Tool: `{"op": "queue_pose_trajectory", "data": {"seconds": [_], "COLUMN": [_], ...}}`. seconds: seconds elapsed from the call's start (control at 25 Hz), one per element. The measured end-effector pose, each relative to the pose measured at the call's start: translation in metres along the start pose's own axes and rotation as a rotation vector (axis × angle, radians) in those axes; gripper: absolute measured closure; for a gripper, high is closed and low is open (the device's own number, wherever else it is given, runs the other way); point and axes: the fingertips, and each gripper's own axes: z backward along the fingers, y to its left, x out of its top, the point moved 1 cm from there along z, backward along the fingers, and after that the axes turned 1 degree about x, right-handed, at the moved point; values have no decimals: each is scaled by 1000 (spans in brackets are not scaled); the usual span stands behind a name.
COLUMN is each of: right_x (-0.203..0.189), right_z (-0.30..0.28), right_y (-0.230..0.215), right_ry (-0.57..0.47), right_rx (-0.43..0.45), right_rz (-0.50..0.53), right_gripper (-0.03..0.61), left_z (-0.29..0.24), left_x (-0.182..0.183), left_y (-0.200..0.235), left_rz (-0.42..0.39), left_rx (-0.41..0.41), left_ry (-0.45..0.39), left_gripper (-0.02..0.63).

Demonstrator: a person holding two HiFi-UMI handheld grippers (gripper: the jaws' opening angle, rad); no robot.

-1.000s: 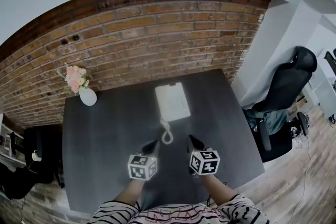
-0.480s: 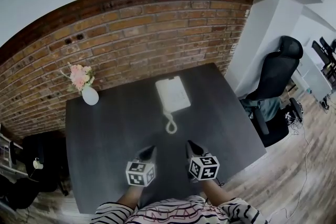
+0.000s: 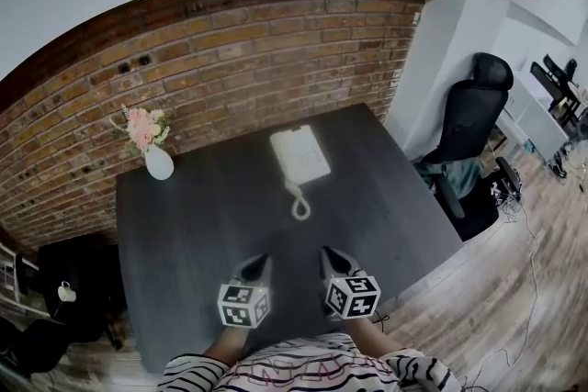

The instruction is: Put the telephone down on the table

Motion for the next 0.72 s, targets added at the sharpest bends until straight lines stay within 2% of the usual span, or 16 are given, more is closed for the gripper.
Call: {"op": "queue_pose_trajectory", "data": {"seconds": [0.72], "right_x": [-37], "right_z": [42], "right_y": [16], "right_ry": [2], "right_rx": [-49], "right_rz": [-17], "right_gripper": [578], "left_z": [41], "left_x": [-32], "left_y": [-10], "left_rz": [24], "left_rx": [-4], "left_ry": [2], "left_gripper": [612]}}
